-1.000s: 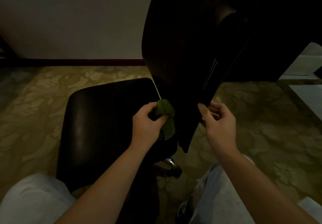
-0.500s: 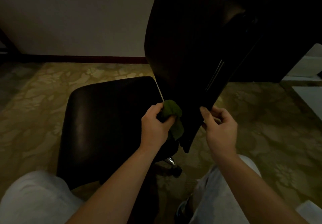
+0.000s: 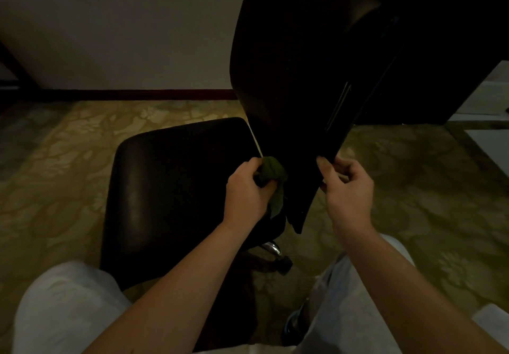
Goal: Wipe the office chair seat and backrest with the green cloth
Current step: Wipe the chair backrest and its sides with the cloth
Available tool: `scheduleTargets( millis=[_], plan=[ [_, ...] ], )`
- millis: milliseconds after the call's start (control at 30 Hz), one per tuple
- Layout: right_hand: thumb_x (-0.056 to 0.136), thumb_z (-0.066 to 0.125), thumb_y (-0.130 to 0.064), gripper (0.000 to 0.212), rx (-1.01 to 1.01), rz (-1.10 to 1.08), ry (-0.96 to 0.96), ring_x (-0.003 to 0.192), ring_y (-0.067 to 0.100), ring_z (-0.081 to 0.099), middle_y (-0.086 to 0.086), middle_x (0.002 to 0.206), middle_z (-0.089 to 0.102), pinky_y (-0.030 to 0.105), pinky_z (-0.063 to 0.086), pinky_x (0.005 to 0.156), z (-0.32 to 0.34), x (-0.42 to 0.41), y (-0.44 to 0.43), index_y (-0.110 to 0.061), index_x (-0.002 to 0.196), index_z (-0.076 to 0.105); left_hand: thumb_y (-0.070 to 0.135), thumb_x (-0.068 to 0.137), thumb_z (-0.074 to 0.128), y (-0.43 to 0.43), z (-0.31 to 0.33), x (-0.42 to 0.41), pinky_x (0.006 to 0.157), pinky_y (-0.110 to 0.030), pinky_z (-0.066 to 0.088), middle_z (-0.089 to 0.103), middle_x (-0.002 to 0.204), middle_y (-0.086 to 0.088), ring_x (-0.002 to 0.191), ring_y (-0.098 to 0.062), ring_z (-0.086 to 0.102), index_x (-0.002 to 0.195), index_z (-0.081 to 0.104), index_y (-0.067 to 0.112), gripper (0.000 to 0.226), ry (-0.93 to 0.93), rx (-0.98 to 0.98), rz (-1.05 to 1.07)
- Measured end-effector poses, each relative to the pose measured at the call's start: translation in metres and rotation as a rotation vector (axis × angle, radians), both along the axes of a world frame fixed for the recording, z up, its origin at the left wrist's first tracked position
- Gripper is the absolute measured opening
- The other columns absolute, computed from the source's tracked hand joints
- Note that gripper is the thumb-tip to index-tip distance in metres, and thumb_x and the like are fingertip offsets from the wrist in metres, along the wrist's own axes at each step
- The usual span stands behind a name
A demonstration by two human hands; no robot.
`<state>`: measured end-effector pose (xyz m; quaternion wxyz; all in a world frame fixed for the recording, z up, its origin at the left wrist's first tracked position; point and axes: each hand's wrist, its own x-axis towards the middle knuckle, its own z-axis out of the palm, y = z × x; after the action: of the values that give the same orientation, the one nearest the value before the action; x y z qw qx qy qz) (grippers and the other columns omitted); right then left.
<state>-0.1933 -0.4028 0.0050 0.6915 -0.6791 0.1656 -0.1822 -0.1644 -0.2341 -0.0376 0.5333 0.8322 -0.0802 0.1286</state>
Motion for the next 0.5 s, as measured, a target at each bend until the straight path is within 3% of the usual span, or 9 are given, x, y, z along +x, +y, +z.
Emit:
scheduleTargets(
  millis=[100, 200, 333, 500],
  plan=[
    [0.090, 0.071, -0.026, 0.018, 0.010, 0.009, -0.003, 0.091, 0.010, 0.071, -0.001, 0.095, 0.074, 0.029, 0.058, 0.079, -0.001, -0.002, 0.001, -0.015, 0.104, 0.068, 0.016, 0.087, 0.074, -0.003, -0.008, -0.002, 0.087, -0.029, 0.056, 0.065, 0.107, 0.003, 0.101, -0.008, 0.062, 0.110, 0.065, 0.019, 0.025, 0.001, -0.027, -0.002],
    [0.091, 0.070, -0.026, 0.017, 0.022, 0.010, -0.006, 0.090, 0.009, 0.071, -0.001, 0.095, 0.073, 0.023, 0.057, 0.074, -0.001, -0.003, 0.001, -0.016, 0.104, 0.067, 0.010, 0.087, 0.074, -0.005, -0.019, -0.003, 0.085, -0.014, 0.051, 0.065, 0.110, 0.005, 0.103, -0.004, 0.061, 0.111, 0.063, 0.025, 0.031, 0.047, -0.077, -0.011],
    [0.091, 0.069, -0.029, 0.016, 0.005, 0.009, -0.007, 0.092, 0.012, 0.071, 0.001, 0.096, 0.074, 0.028, 0.057, 0.077, -0.004, -0.002, 0.003, -0.018, 0.104, 0.067, 0.005, 0.086, 0.075, -0.010, -0.042, -0.003, 0.092, -0.021, 0.054, 0.066, 0.113, 0.013, 0.112, -0.006, 0.063, 0.116, 0.060, 0.033, 0.043, 0.166, -0.124, -0.052],
    [0.089, 0.071, -0.029, 0.020, 0.014, 0.028, -0.007, 0.094, 0.012, 0.071, 0.001, 0.097, 0.074, 0.030, 0.058, 0.080, -0.006, -0.002, -0.001, -0.019, 0.105, 0.067, 0.007, 0.087, 0.076, -0.010, -0.056, -0.009, 0.087, -0.011, 0.052, 0.066, 0.113, 0.013, 0.112, -0.008, 0.063, 0.118, 0.063, 0.026, 0.039, 0.249, -0.134, -0.030]
  ],
)
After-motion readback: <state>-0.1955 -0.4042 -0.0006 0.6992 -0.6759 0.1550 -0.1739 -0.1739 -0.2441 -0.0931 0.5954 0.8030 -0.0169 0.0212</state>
